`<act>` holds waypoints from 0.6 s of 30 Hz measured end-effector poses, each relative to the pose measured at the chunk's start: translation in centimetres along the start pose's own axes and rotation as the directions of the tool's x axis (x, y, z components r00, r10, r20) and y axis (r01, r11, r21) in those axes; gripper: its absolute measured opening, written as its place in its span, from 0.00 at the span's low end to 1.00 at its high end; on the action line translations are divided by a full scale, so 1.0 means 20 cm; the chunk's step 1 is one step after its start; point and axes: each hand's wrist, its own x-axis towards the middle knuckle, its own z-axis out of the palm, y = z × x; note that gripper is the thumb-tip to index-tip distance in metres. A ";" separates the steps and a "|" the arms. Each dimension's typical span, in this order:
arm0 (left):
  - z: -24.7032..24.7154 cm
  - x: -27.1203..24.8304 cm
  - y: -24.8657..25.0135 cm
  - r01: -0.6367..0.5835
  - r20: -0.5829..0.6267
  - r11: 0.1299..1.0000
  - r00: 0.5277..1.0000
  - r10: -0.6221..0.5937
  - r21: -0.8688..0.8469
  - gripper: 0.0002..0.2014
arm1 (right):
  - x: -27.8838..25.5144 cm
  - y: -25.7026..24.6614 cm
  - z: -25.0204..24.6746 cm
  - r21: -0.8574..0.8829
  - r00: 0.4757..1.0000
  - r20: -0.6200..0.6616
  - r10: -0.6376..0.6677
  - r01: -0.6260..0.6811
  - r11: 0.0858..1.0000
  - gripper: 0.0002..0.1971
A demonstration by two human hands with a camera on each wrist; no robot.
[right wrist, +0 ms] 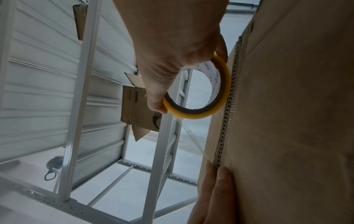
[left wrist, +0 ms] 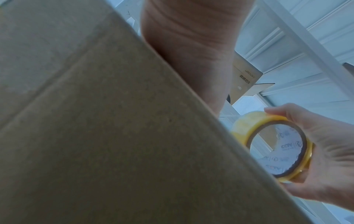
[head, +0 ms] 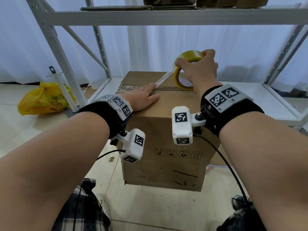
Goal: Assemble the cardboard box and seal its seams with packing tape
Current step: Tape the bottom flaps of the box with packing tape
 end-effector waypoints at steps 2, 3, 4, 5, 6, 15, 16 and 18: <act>0.00 0.00 0.00 -0.003 -0.004 1.000 1.000 0.003 0.010 0.30 | 0.01 0.03 -0.02 -0.039 1.000 0.006 0.014 -0.014 0.999 0.41; 0.00 0.00 0.00 0.002 -0.004 1.000 1.000 -0.002 0.020 0.30 | 0.01 0.04 -0.03 -0.061 1.000 0.013 0.014 -0.013 0.998 0.41; 0.00 0.00 0.01 0.008 -0.002 1.000 1.000 -0.008 0.029 0.30 | 0.01 0.05 -0.04 -0.087 1.000 0.023 0.004 -0.002 0.996 0.41; 0.00 0.00 0.01 0.013 -0.001 0.999 1.000 -0.013 0.039 0.30 | 0.02 0.06 -0.05 -0.118 0.999 0.038 -0.014 0.018 0.993 0.42; 0.00 0.01 0.01 0.016 0.000 0.999 1.000 -0.016 0.049 0.30 | 0.02 0.06 -0.05 -0.153 0.998 0.055 -0.037 0.045 0.987 0.42; 0.03 0.07 0.13 0.032 0.013 0.986 0.999 -0.034 0.163 0.33 | 0.05 0.08 -0.05 -0.280 0.987 0.116 -0.108 0.137 0.950 0.45; 0.03 0.07 0.16 0.013 0.018 0.987 1.000 -0.016 0.157 0.33 | 0.05 0.08 -0.04 -0.304 0.986 0.118 -0.115 0.146 0.941 0.46; 0.04 0.08 0.21 -0.016 0.028 0.991 1.000 0.013 0.130 0.33 | 0.04 0.08 -0.01 -0.371 0.983 0.127 -0.133 0.172 0.913 0.46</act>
